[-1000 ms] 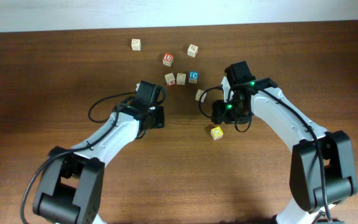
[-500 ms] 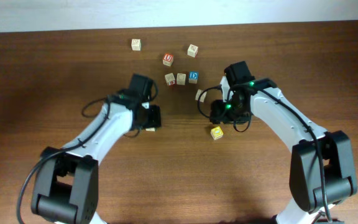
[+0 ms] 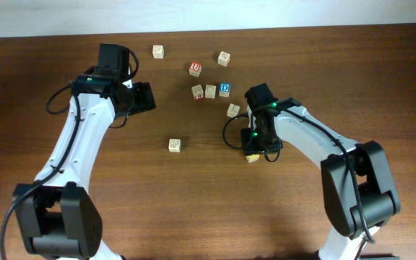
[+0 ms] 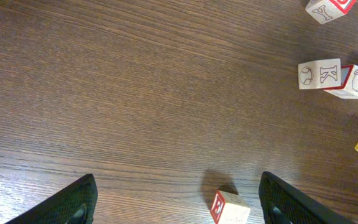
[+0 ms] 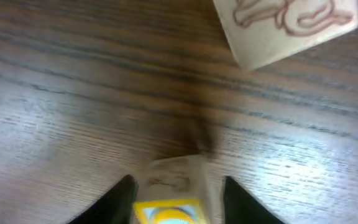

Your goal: Rotate 4 blocks

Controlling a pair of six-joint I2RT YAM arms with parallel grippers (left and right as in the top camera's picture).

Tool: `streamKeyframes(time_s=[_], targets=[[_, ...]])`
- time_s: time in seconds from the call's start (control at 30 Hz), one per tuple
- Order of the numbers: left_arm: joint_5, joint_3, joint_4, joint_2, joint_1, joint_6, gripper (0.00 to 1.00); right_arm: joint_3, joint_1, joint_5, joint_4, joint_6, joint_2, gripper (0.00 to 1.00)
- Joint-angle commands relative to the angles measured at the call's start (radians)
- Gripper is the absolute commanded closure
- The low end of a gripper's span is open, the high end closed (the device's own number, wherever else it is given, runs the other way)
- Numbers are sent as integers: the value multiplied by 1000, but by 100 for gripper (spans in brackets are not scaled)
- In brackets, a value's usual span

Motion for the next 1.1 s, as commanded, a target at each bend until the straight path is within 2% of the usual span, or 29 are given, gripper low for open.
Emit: streamKeyframes(time_s=[0.0,0.13,0.2,0.27,0.4,0.57,0.8,0.83,0.87,0.9,0.93,1.0,1.07], targets=[[-11,11,-1,-3,5,13,18,-9,3,-9,-5,-10,7,67],[-11,11,-4,-3,5,13,18,55,3,-63,-60,-3,7,76],[-11,11,-9,-3,5,13,18,127,5,-144,-32,119,7,82],[-11,11,-9,-3,5,13,18,129,32,-163,79,245,8,82],[-11,11,-13,-3,5,13,18,129,142,-88,221,373,18,81],[-11,11,-35,-3,5,13,18,129,273,45,290,548,87,80],[-11,11,-45,-3,5,13,18,129,297,44,314,597,128,80],[-11,11,-45,-3,5,13,18,129,297,44,320,597,130,77],[-11,11,-46,-3,5,13,18,129,297,43,331,597,132,54],[-11,11,-46,-3,5,13,18,129,297,39,340,596,132,48],[-11,11,-46,-3,5,13,18,134,297,34,341,591,130,47],[-11,11,-46,-3,5,13,18,186,277,-36,314,470,124,44],[-11,11,-46,-3,5,13,14,273,250,-30,193,398,111,43]])
